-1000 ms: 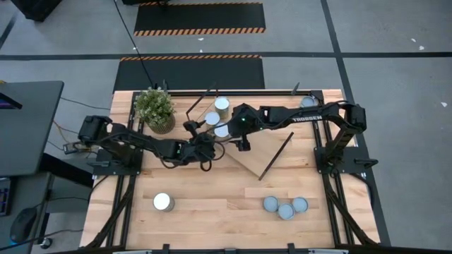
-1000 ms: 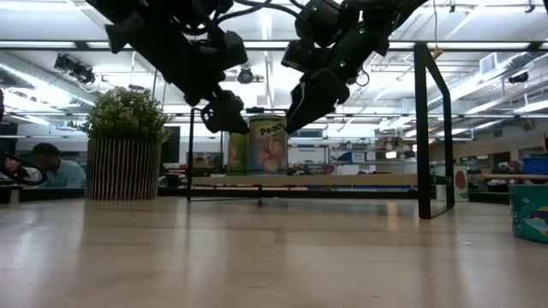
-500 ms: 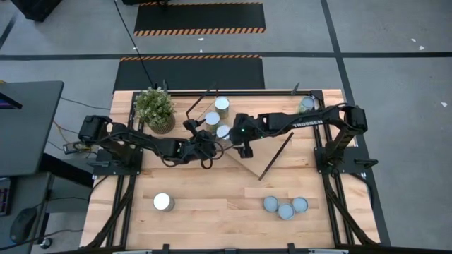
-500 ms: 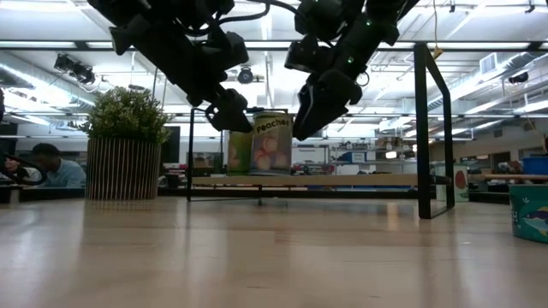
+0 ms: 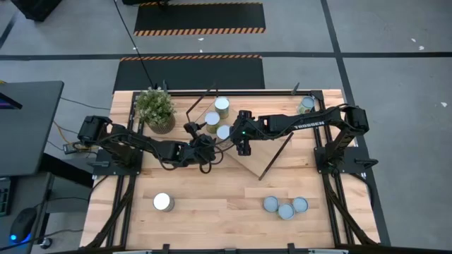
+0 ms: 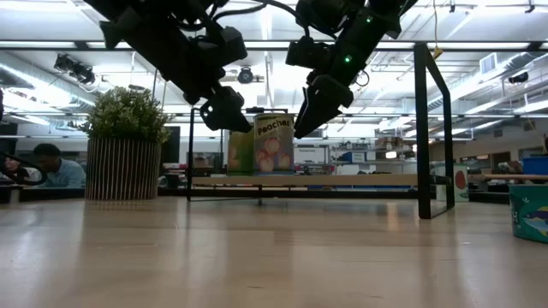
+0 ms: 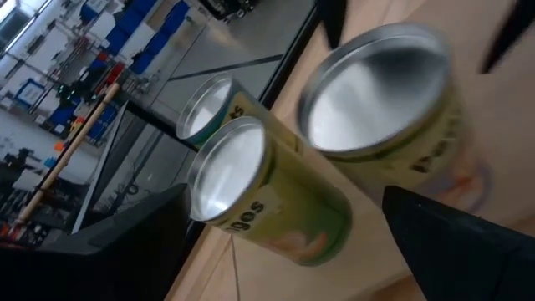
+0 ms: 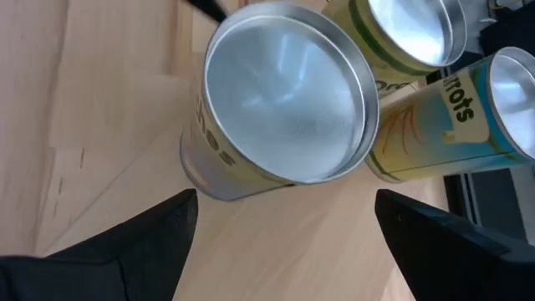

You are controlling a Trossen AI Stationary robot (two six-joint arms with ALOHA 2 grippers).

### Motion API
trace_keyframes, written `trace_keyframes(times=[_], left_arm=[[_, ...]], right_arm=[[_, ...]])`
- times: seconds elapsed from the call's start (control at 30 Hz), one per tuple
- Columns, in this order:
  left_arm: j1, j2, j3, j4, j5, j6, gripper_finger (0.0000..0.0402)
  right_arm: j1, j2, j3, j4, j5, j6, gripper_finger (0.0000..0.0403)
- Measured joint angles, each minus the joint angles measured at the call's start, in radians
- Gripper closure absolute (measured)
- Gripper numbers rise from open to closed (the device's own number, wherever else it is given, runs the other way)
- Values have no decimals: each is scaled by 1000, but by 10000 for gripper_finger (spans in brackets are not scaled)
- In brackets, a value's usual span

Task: Pick and place cans onto a shelf
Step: Put the canned peaches on the shelf

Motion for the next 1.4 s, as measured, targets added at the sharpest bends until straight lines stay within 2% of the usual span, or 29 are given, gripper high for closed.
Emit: trace_keyframes(times=[0.23, 0.53, 1.03, 1.4], left_arm=[[-15, 0, 0, 1, 1, -17, 2], [28, 0, 0, 21, 1, -57, 2], [36, 0, 0, 21, 1, -34, 2], [-1, 0, 0, 21, -14, 3, 2]], right_arm=[[0, 0, 0, 33, -9, 3, 30], [7, 0, 0, 81, -31, 30, 30], [7, 0, 0, 127, 21, 60, 30], [2, 0, 0, 172, 67, 114, 30]])
